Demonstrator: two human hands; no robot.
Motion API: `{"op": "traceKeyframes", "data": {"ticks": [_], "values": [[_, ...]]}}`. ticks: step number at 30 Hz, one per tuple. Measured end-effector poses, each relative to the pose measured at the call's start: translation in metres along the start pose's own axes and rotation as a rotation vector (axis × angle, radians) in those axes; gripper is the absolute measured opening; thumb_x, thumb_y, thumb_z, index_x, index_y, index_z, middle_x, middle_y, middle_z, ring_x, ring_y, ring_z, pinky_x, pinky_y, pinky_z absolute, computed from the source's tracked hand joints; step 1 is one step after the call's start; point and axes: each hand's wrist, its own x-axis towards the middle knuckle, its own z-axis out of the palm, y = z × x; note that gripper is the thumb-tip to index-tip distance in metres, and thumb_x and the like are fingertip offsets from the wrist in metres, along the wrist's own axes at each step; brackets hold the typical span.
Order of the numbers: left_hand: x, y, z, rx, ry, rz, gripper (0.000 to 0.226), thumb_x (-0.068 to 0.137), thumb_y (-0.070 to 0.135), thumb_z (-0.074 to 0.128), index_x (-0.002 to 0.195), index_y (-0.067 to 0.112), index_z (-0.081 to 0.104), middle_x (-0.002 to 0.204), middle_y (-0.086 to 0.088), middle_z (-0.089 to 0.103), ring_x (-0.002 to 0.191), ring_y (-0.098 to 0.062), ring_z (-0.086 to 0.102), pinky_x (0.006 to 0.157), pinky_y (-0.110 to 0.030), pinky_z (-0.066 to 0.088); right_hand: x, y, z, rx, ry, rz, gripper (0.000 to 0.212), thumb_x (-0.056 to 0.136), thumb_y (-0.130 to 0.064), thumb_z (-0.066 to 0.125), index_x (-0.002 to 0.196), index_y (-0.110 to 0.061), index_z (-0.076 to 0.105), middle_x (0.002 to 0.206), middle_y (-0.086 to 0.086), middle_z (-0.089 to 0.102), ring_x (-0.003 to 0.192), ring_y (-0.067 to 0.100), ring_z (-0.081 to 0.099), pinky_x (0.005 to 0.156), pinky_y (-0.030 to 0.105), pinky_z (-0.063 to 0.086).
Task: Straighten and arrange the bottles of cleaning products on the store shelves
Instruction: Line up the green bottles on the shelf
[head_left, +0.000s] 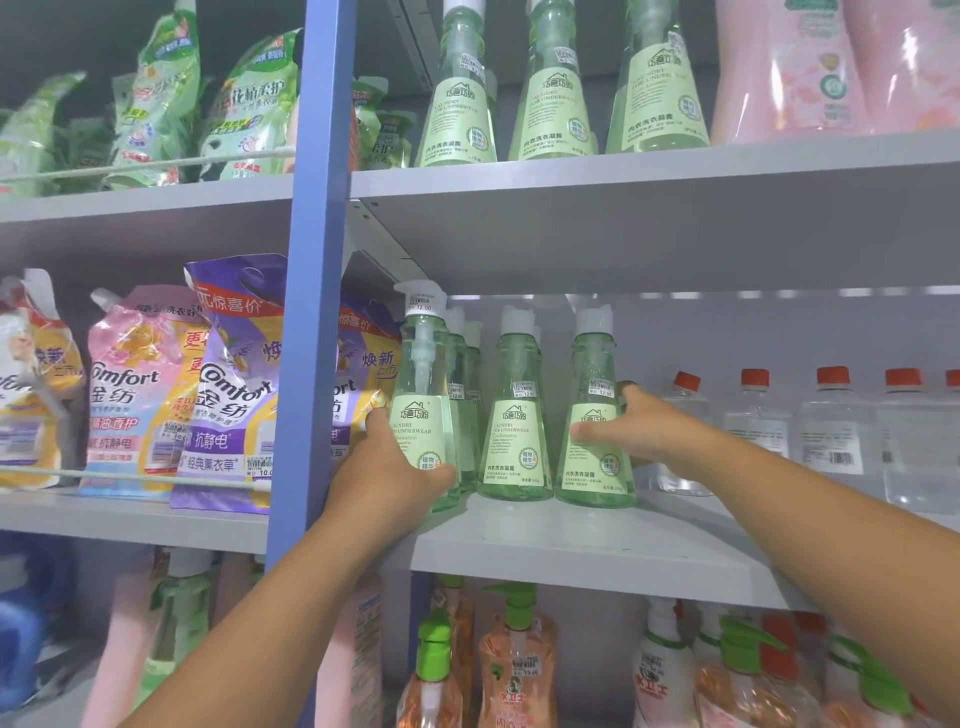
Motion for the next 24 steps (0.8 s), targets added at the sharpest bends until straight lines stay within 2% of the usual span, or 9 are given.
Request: {"op": "traceKeyframes", "data": {"ticks": [3,5,8,13,15,20,22,24], "values": [[0.0,-0.001,0.001,-0.036,-0.014,-0.005,0.077,0.078,0.047,0.076,0.139,0.032,0.031,0.119,0.002,0.061,0.091,-0.021,0.065,0.059,-0.031,0.043,-0.001,0.001,0.0,-0.036,-0.065,0.054,0.053,0.077,-0.037,0.089,0.113,-0.023,0.053,0.109,-0.001,0.071,0.096,0.022,0.071,0.084,0.045,0.062],[0.0,-0.001,0.001,-0.052,-0.023,-0.006,0.079,0.076,0.048,0.076,0.139,0.032,0.03,0.117,0.003,0.061,0.089,-0.022,0.066,0.064,-0.033,0.049,-0.002,0.0,0.0,-0.077,-0.085,0.067,0.054,0.077,-0.033,0.09,0.115,-0.023,0.052,0.109,0.0,0.071,0.097,0.024,0.072,0.086,0.048,0.062],[0.001,-0.002,0.0,-0.046,-0.034,-0.001,0.077,0.078,0.047,0.075,0.14,0.032,0.031,0.115,0.005,0.062,0.088,-0.02,0.066,0.066,-0.034,0.051,-0.001,0.001,-0.001,-0.065,-0.093,0.067,0.054,0.078,-0.03,0.089,0.116,-0.022,0.052,0.11,0.001,0.072,0.097,0.024,0.073,0.085,0.047,0.063],[0.002,-0.004,0.0,-0.081,-0.056,-0.004,0.093,0.075,0.049,0.075,0.15,0.034,0.023,0.112,0.005,0.064,0.089,-0.022,0.067,0.074,-0.037,0.056,-0.004,0.002,-0.003,-0.045,-0.129,0.058,0.05,0.083,-0.027,0.085,0.119,-0.021,0.051,0.11,-0.001,0.07,0.093,0.018,0.072,0.072,0.036,0.061],[0.0,-0.001,-0.001,-0.091,-0.061,-0.013,0.088,0.077,0.048,0.076,0.147,0.033,0.025,0.109,0.005,0.065,0.089,-0.023,0.067,0.073,-0.037,0.055,-0.005,0.002,-0.003,-0.052,-0.137,0.053,0.052,0.084,-0.029,0.085,0.121,-0.022,0.05,0.112,-0.001,0.069,0.095,0.018,0.071,0.073,0.036,0.062],[-0.004,0.002,-0.006,-0.08,-0.086,-0.03,0.081,0.073,0.051,0.076,0.136,0.032,0.03,0.106,0.003,0.066,0.094,-0.03,0.066,0.085,-0.046,0.057,-0.008,-0.001,-0.003,-0.076,-0.164,0.075,0.06,0.081,-0.038,0.086,0.127,-0.022,0.051,0.12,-0.001,0.069,0.103,0.02,0.071,0.084,0.04,0.063],[-0.007,0.005,-0.007,-0.11,-0.082,-0.018,0.087,0.074,0.052,0.078,0.141,0.031,0.028,0.117,0.0,0.065,0.101,-0.032,0.065,0.09,-0.047,0.056,-0.012,0.001,-0.005,-0.17,-0.171,0.065,0.062,0.08,-0.047,0.084,0.129,-0.024,0.056,0.124,-0.001,0.07,0.107,0.022,0.07,0.092,0.043,0.06],[-0.018,0.008,-0.005,-0.153,0.094,0.086,0.094,0.082,0.047,0.08,0.153,0.025,0.023,0.143,-0.006,0.053,0.123,-0.031,0.056,0.101,-0.044,0.048,-0.029,-0.002,-0.009,-0.285,-0.162,0.051,0.059,0.087,-0.045,0.078,0.136,-0.021,0.056,0.129,0.001,0.067,0.111,0.025,0.068,0.096,0.046,0.059]]}}
